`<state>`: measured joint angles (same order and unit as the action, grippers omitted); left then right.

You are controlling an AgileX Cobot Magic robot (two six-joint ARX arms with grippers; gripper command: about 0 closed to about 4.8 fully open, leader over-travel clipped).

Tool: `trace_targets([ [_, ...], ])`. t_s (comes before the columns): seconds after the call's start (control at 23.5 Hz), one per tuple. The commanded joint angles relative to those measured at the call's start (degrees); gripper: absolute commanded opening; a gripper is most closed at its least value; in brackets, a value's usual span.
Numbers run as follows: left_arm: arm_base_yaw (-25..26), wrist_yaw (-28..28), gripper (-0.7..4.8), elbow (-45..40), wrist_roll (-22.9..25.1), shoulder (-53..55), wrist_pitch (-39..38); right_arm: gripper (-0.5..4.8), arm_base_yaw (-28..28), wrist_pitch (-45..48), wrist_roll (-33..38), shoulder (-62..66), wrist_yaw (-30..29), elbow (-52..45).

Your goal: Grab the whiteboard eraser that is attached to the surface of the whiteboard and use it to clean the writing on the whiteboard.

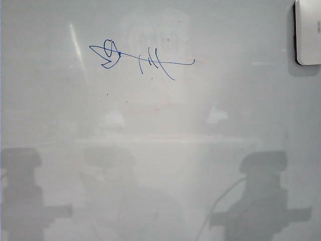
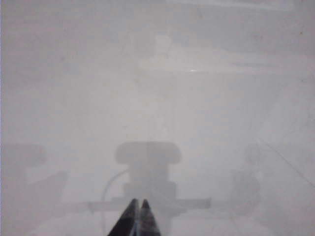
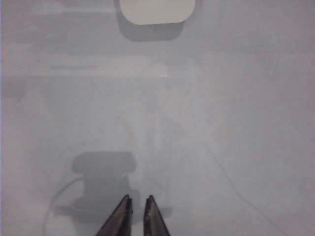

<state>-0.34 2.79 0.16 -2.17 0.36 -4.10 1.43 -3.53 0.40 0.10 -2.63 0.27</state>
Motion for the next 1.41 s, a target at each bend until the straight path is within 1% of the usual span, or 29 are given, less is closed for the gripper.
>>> trace_targets([
  [0.04, -0.02, -0.02, -0.05, 0.28, 0.04, 0.02, 0.35, 0.53, 0.0, 0.68, -0.07, -0.11, -0.04, -0.22],
  [0.55, -0.02, -0.02, -0.05, 0.28, -0.02, 0.02, 0.44, 0.54, 0.0, 0.74, -0.07, -0.11, -0.04, -0.22],
  [0.6, -0.02, 0.07, -0.05, 0.33, -1.09, 0.02, 1.14, 0.53, 0.0, 1.11, -0.07, -0.11, -0.04, -0.22],
  [0.64, -0.04, 0.66, -0.05, 0.52, -3.39, 0.02, 2.05, 0.53, 0.0, 1.49, 0.0, -0.11, -0.04, -0.2],
  [0.68, -0.04, 2.8, -0.05, 1.31, -8.33, 0.02, 4.61, 0.53, 0.0, 2.69, 1.53, -0.11, -0.09, 0.15],
  [0.72, -0.04, 5.33, -0.05, 3.1, -11.78, 0.02, 8.92, 0.53, -0.02, 5.79, 5.18, -0.11, -1.66, 1.25],
  [0.81, -0.04, 7.58, -0.05, 5.66, -11.76, 0.02, 11.87, 0.54, -0.02, 9.77, 8.11, -0.11, -3.78, 2.75],
  [0.85, -0.04, 8.11, -0.05, 7.72, -11.89, 0.02, 12.13, 0.54, -0.04, 11.89, 9.66, -0.11, -4.9, 3.87],
  [0.89, -0.04, 10.19, -0.05, 12.15, -13.59, 0.02, 9.73, 0.54, -0.04, 14.99, 10.69, -0.11, -7.96, 6.05],
  [0.94, -0.04, 11.13, -0.05, 14.36, -14.73, 0.02, 7.54, 0.54, -0.04, 15.69, 10.71, -0.11, -9.49, 7.15],
  [0.98, -0.07, 14.47, -0.05, 19.54, -16.76, 0.04, 1.79, 0.54, -0.04, 15.76, 10.75, -0.11, -13.86, 9.97],
  [1.02, -0.04, 17.46, -0.05, 22.34, -16.74, 0.04, -1.75, 0.54, -0.04, 15.72, 10.75, -0.09, -16.98, 11.61],
  [1.06, -0.04, 21.88, -0.05, 26.32, -16.7, 0.04, -7.13, 0.54, -0.04, 15.72, 10.93, -0.09, -23.02, 14.34],
  [1.11, -0.04, 24.28, -0.05, 28.39, -16.68, 0.04, -10.14, 0.53, -0.04, 15.45, 13.16, -0.09, -26.86, 16.13],
  [1.15, -0.04, 27.69, -0.05, 31.17, -16.63, 0.04, -14.21, 0.45, -0.07, 14.27, 18.73, 0.04, -28.72, 19.02],
  [1.19, -0.04, 29.18, -0.05, 32.61, -16.06, 0.04, -16.59, 0.26, -0.04, 11.67, 23.91, 0.24, -28.37, 21.07],
  [1.23, -0.04, 30.86, -0.05, 34.29, -14.73, 0.04, -20.02, -0.09, 0.11, 4.59, 30.67, 0.63, -26.69, 24.92],
  [1.28, -0.04, 31.93, -0.05, 35.06, -14.78, 0.04, -22.16, -0.09, 0.15, -0.31, 31.78, 1.18, -26.36, 27.5],
  [1.32, -0.02, 32.92, -0.05, 35.91, -15.04, 0.04, -25.29, -0.1, 0.15, -7.17, 30.05, 2.62, -26.43, 31.74],
  [1.36, -0.02, 33.33, -0.05, 36.13, -15.39, 0.04, -27.54, -0.1, 0.17, -11.45, 26.71, 4.35, -26.38, 35.85],
  [1.41, -0.02, 33.33, -0.05, 36.13, -15.91, 0.04, -28.46, -0.1, 0.26, -12.94, 24.5, 5.22, -26.23, 37.88],
])
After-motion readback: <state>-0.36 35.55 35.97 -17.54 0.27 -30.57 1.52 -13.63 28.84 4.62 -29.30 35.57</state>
